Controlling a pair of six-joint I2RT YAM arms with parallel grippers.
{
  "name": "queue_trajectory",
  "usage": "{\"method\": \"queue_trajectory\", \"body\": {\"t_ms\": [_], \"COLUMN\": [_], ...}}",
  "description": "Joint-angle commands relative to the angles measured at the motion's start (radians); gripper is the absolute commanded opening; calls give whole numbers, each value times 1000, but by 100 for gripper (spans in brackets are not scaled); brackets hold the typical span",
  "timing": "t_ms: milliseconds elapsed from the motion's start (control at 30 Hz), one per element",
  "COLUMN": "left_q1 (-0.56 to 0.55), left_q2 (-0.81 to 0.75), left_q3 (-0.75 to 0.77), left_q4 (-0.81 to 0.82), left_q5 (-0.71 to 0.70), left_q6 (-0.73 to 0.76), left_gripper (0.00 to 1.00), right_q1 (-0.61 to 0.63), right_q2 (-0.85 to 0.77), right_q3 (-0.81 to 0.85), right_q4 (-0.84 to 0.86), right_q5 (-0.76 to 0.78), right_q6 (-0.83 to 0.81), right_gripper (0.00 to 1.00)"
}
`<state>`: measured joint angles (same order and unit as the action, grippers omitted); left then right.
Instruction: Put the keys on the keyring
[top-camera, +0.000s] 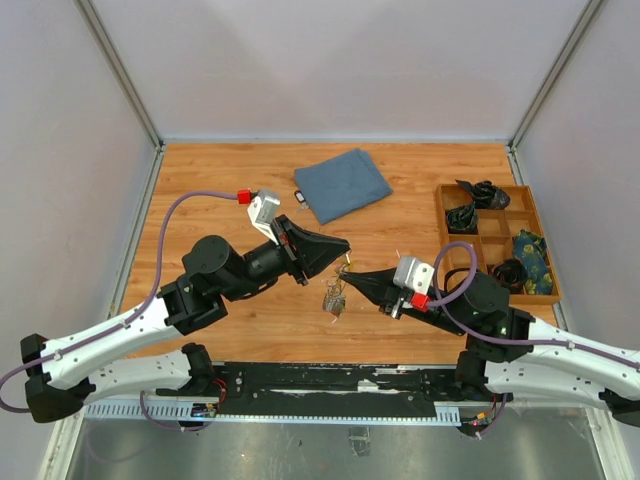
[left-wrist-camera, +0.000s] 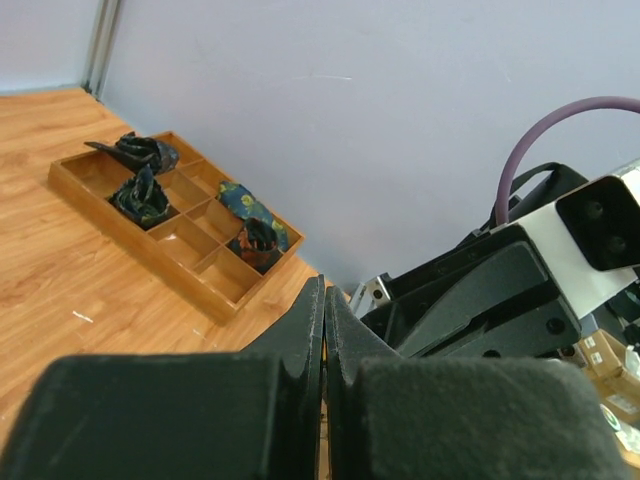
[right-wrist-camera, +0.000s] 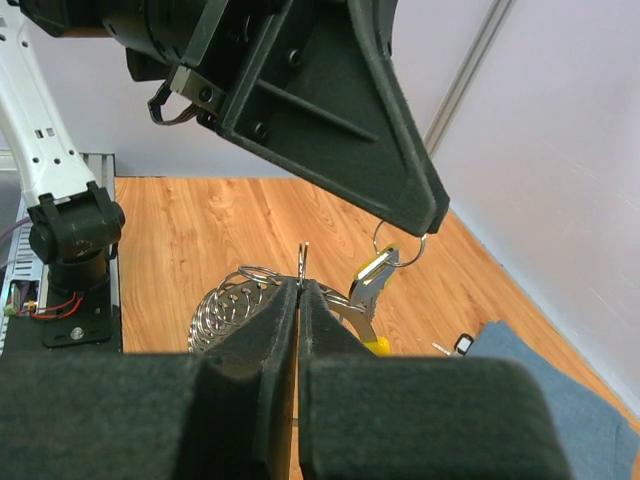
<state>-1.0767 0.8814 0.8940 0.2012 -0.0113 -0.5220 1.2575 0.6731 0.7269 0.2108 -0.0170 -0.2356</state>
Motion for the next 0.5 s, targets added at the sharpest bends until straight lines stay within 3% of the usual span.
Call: {"method": "queue_trajectory", "body": {"t_ms": [0, 467], "left_q1": [-16, -27], "left_q2": [4, 4], "left_q3": [36, 39], "left_q4": [39, 28], "left_q5": [-29, -47], "left_q6": [16, 17], "left_gripper": [1, 0], "right_q1": [20, 20], "right_q2": [-33, -73], "right_q3": [42, 49], "right_q4": [41, -35], "right_q5": [54, 100], "right_q6": [21, 13], "right_gripper": [0, 1]}}
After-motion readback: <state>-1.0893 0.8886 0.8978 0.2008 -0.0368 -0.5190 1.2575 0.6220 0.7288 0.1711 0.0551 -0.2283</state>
